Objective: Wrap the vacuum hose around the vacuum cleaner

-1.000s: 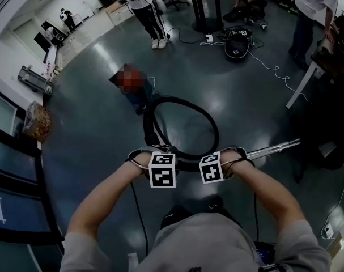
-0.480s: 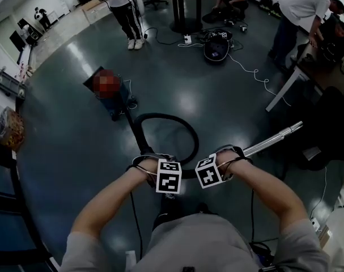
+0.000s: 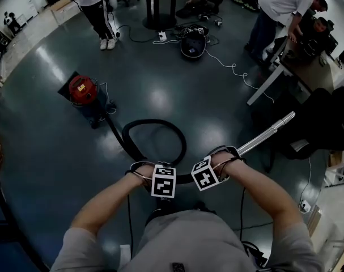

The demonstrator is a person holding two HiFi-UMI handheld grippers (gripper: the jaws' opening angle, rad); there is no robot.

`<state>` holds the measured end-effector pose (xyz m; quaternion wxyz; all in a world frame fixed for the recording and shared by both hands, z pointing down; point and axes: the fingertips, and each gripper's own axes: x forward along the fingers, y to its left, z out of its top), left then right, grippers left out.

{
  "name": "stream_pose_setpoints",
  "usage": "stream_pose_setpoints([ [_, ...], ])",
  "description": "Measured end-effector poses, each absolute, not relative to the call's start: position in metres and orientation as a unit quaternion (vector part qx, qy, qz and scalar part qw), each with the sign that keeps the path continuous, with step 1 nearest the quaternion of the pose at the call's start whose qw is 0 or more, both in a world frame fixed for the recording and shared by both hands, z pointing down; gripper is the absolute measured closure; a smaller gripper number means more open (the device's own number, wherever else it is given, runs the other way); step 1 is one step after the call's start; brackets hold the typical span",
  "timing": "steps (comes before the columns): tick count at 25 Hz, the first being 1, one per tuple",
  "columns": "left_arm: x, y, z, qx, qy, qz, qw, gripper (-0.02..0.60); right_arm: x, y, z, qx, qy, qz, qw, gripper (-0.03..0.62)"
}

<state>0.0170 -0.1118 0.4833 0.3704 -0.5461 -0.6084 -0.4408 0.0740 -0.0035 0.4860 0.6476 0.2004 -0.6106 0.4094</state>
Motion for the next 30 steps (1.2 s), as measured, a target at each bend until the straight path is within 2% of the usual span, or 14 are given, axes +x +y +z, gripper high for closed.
stream_pose_setpoints([
  [10,0.026,-0.145,0.482,-0.557,-0.611,-0.413,0.381,0.419,0.079,-0.040,0.489,0.239,-0.610,0.408,0.635,0.551],
  [21,0.069,-0.129,0.466,-0.590,-0.569,-0.442,0.364,0.417,0.142,-0.049,0.480,0.318,-0.624,0.250,0.668,0.549],
  [22,0.075,-0.125,0.465,-0.592,-0.565,-0.446,0.362,0.417,0.151,-0.046,0.480,0.327,-0.624,0.246,0.666,0.543],
  [26,0.089,-0.112,0.465,-0.600,-0.548,-0.477,0.336,0.417,0.188,-0.031,0.477,0.357,-0.622,0.245,0.653,0.387],
  [30,0.103,-0.099,0.473,-0.611,-0.525,-0.508,0.305,0.414,0.211,-0.015,0.484,0.381,-0.635,0.243,0.626,0.381],
])
